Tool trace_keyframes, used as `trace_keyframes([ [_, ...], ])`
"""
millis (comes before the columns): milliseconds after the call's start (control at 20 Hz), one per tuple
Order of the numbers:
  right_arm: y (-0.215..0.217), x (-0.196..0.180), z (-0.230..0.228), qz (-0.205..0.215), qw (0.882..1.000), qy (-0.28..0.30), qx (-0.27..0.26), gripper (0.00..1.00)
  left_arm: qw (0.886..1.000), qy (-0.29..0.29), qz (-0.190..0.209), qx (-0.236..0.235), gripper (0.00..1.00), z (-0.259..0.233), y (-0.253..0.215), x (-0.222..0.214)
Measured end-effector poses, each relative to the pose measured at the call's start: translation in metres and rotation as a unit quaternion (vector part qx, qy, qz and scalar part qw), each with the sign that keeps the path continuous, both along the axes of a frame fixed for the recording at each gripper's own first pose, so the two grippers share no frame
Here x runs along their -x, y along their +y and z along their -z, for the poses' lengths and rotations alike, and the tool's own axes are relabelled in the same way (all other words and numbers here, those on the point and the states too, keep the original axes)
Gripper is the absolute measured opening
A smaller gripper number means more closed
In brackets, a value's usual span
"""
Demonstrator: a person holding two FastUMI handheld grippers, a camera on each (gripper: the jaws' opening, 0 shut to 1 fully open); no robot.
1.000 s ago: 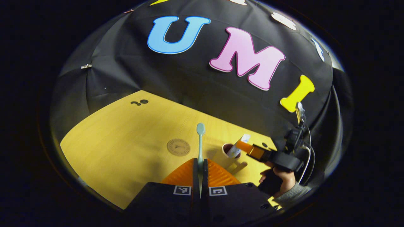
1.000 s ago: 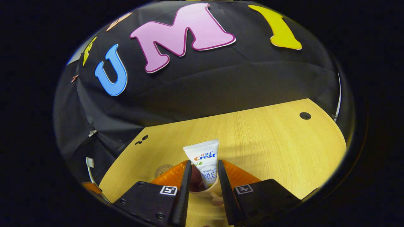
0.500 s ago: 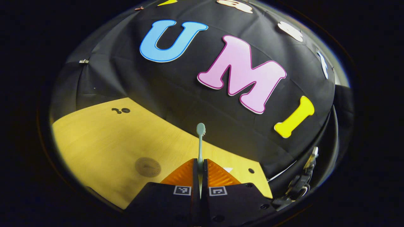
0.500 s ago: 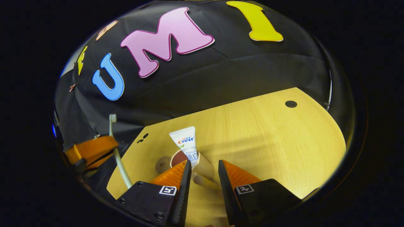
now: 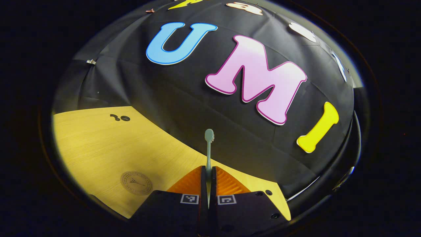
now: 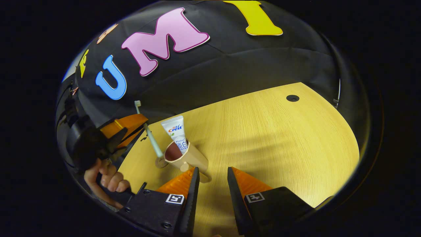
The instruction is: Put the toothbrush and toothpaste on the desktop into the cup, then pick up the cup and place it on the coaster on the desktop.
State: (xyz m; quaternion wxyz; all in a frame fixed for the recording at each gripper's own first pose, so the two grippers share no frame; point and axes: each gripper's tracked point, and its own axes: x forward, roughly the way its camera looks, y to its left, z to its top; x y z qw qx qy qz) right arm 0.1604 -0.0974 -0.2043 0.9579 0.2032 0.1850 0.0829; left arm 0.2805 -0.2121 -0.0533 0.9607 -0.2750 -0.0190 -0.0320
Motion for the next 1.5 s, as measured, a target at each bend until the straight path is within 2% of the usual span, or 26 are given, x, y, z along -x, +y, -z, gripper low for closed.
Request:
trace_keyframes([
  [200,-0.003,0.003,0.011,-0.01,1.0,0.01,0.001,0.52,1.0,0.004,-0.005,-0.031,0.06,0.022,-0.01,-0.015],
  [450,-0.01,0.004,0.018,-0.009,1.0,0.017,0.0,0.53,0.996,-0.005,-0.011,-0.091,0.06,0.042,-0.025,-0.014],
  [750,-0.013,0.0,0.017,-0.006,1.0,0.012,0.002,0.53,0.992,0.009,-0.01,-0.124,0.14,0.069,-0.03,-0.005],
  [800,-0.013,0.001,0.017,-0.006,1.0,0.011,0.002,0.53,0.992,0.015,-0.005,-0.125,0.21,0.072,-0.031,-0.004],
  [1050,-0.007,0.005,0.011,-0.011,1.0,0.008,0.0,0.53,0.991,0.022,-0.003,-0.131,0.3,0.079,-0.025,0.009],
  [1100,-0.004,0.006,0.009,-0.015,1.0,0.007,0.0,0.53,0.991,0.023,0.0,-0.132,0.36,0.079,-0.023,0.013],
  [1150,-0.001,0.007,0.007,-0.021,1.0,0.007,0.0,0.52,0.991,0.027,0.002,-0.133,0.48,0.08,-0.019,0.019],
  [1200,0.002,0.008,0.004,-0.029,1.0,0.008,0.001,0.52,0.99,0.034,0.004,-0.135,0.51,0.081,-0.015,0.024],
  [1250,0.005,0.008,0.0,-0.038,0.999,0.007,0.004,0.53,0.989,0.042,0.005,-0.141,0.42,0.083,-0.01,0.032],
  [1450,0.017,0.006,-0.014,-0.076,0.997,0.009,0.022,0.53,0.983,0.056,0.027,-0.173,0.42,0.086,0.01,0.069],
  [1500,0.019,0.004,-0.017,-0.083,0.996,0.01,0.031,0.46,0.98,0.059,0.028,-0.187,0.42,0.087,0.018,0.08],
])
